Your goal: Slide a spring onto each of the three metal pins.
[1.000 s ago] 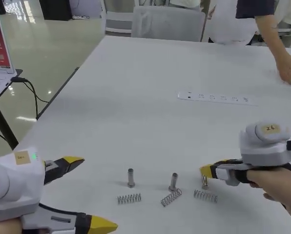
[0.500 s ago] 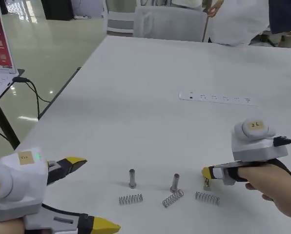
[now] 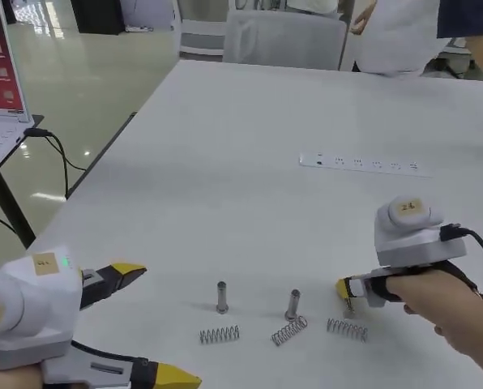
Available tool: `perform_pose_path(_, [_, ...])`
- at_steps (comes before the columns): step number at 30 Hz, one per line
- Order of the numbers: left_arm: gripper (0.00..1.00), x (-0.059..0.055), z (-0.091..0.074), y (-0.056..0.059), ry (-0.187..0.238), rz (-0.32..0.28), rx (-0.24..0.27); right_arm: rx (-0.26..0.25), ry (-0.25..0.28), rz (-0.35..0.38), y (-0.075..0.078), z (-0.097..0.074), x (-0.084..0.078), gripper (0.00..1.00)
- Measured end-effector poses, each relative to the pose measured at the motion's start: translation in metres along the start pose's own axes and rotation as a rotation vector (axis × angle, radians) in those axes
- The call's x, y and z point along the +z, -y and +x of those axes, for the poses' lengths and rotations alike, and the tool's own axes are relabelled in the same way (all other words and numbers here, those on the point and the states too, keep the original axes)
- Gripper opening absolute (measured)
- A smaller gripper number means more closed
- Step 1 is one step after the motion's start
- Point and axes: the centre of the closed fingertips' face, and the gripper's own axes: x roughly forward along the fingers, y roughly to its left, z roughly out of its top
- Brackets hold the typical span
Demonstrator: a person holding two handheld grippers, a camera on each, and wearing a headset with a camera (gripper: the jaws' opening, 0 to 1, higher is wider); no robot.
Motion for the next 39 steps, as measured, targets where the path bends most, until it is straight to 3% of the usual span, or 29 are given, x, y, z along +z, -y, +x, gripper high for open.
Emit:
perform_pose_path(12, [0.98,0.001,-0.001,0.002,-0.001,-0.002,0.0,0.005,0.014,-0.043,0.0,-0.003,-0.001,0.05])
perform_pose_path(28, [0.98,0.0,0.0,0.001,-0.002,-0.001,0.001,0.065,0.122,-0.075,-0.014,-0.023,0.011,0.05])
perform_pose_path(39, [0.98,0.001,-0.001,0.0,0.0,0.002,0.004,0.078,0.154,-0.112,-0.02,-0.031,0.013,0.05])
